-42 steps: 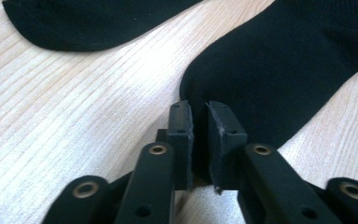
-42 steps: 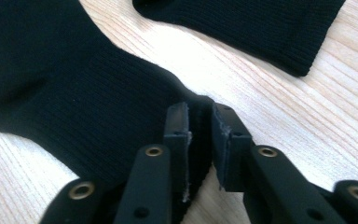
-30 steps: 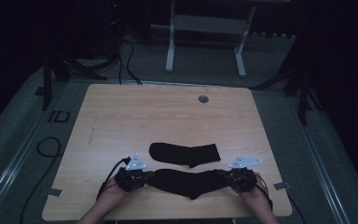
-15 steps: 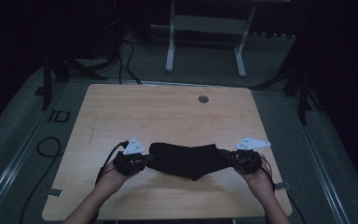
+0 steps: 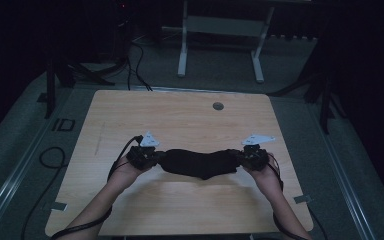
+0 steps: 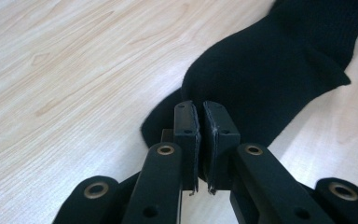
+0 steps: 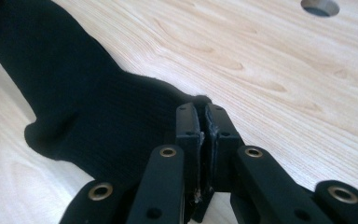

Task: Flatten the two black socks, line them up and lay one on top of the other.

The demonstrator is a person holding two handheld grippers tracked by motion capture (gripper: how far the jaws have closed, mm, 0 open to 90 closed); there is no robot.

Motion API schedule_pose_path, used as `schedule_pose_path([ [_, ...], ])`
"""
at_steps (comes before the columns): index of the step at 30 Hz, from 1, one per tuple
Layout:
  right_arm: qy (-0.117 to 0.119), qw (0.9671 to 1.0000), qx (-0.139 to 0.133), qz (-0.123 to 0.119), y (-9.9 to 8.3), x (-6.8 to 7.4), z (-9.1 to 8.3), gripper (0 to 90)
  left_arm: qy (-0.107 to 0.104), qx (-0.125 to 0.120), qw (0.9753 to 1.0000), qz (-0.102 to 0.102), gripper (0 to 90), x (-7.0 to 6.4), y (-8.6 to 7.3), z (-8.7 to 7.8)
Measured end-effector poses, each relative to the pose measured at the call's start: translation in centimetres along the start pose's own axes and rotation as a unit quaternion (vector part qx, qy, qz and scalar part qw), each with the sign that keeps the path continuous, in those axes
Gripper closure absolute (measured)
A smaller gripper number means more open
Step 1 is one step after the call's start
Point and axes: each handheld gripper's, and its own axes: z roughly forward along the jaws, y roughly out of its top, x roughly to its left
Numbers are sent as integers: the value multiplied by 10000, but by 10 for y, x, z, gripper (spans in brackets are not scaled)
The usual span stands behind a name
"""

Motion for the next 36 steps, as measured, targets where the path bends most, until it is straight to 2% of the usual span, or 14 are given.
schedule_pose_path([
  [1, -33, 10000, 22, 16, -1, -1, 3, 852, -88, 13, 9999, -57, 847, 2, 0, 3],
  [6, -58, 9997, 151, 197, -9, -9, 16, 851, -60, 182, 9998, -21, 846, 5, -2, 17],
  [14, -99, 9987, 461, 201, -25, -9, 35, 839, -56, 357, 9993, -88, 843, 9, -9, 31],
  [19, -74, 9985, 443, 315, -29, -13, 40, 834, -27, 380, 9992, -136, 835, 12, -12, 37],
  [25, -94, 9987, 425, 283, -28, -13, 41, 827, -20, 443, 9989, -160, 799, 14, -14, 43],
  [27, -83, 9986, 414, 314, -29, -13, 41, 815, -3, 450, 9988, -173, 708, 14, -15, 44],
  [29, -70, 9986, 405, 333, -30, -14, 40, 784, 174, 517, 9981, -295, 599, 16, -16, 47],
  [30, -71, 9986, 408, 340, -30, -15, 40, 767, 206, 517, 9980, -313, 564, 16, -16, 47],
  [32, -58, 9985, 414, 351, -30, -15, 40, 733, 167, 476, 9982, -335, 552, 16, -16, 45],
  [34, -11, 9988, 348, 348, -28, -15, 37, 652, 156, 434, 9984, -326, 486, 16, -15, 42],
  [36, 52, 9992, 235, 318, -26, -15, 33, 535, 119, 298, 9987, -407, 419, 15, -15, 38],
])
